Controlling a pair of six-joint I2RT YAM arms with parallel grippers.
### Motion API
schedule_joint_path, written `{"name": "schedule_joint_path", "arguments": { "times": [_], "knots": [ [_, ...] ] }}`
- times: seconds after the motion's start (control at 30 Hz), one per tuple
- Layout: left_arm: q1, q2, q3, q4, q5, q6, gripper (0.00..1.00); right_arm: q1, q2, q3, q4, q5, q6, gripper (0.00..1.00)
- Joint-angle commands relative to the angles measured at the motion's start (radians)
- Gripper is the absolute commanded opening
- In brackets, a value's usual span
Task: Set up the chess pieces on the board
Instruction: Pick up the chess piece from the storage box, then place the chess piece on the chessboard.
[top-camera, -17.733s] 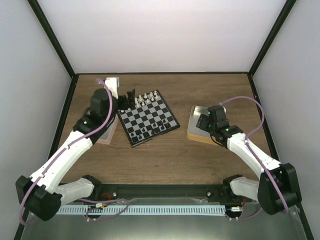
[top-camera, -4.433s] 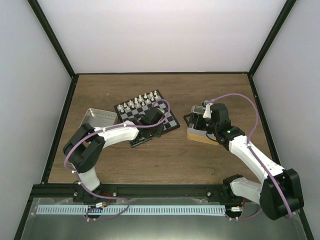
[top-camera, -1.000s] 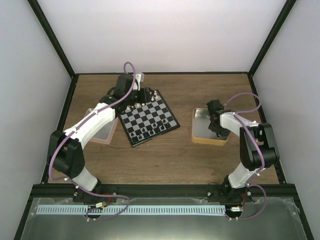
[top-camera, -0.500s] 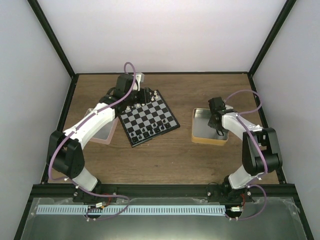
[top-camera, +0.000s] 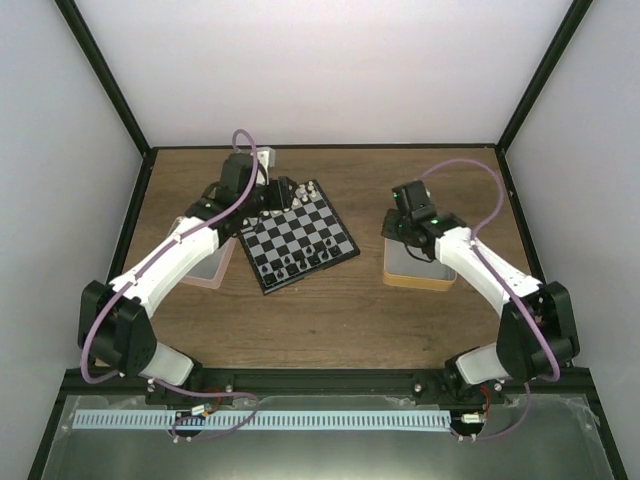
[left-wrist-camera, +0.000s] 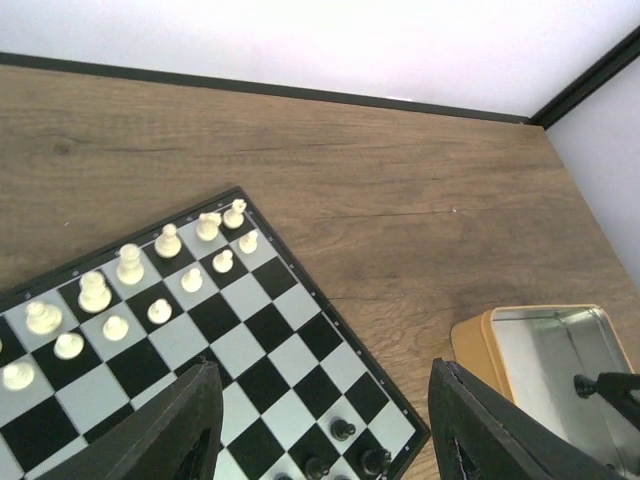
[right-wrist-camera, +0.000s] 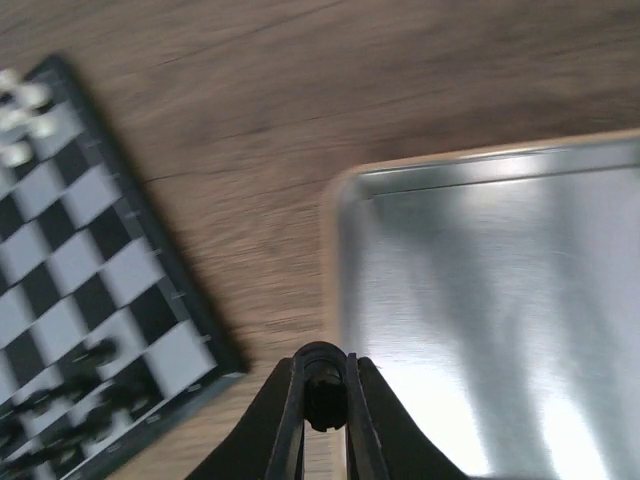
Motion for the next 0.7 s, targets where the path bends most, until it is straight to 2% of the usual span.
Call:
{"name": "schedule_joint_path", "arguments": {
  "times": [0.0,0.3,0.67],
  "knots": [
    [0.002,-0.063,-0.053,-0.003,-0.057,-0.040,0.59,0.112,0.062,0.063,0.070,-0.087,-0.034,0.02],
    [0.002,-0.131,-0.108,-0.014,-0.068,-0.059,0.59,0.223,0.278,0.131,0.151,-0.126,-0.113,0.02],
    [0.003,-0.150,-0.119,-0.019,-0.074,-0.060,0.60,0.247,0.413,0.162,0.220,-0.116,-0.141,0.02]
  ]
}}
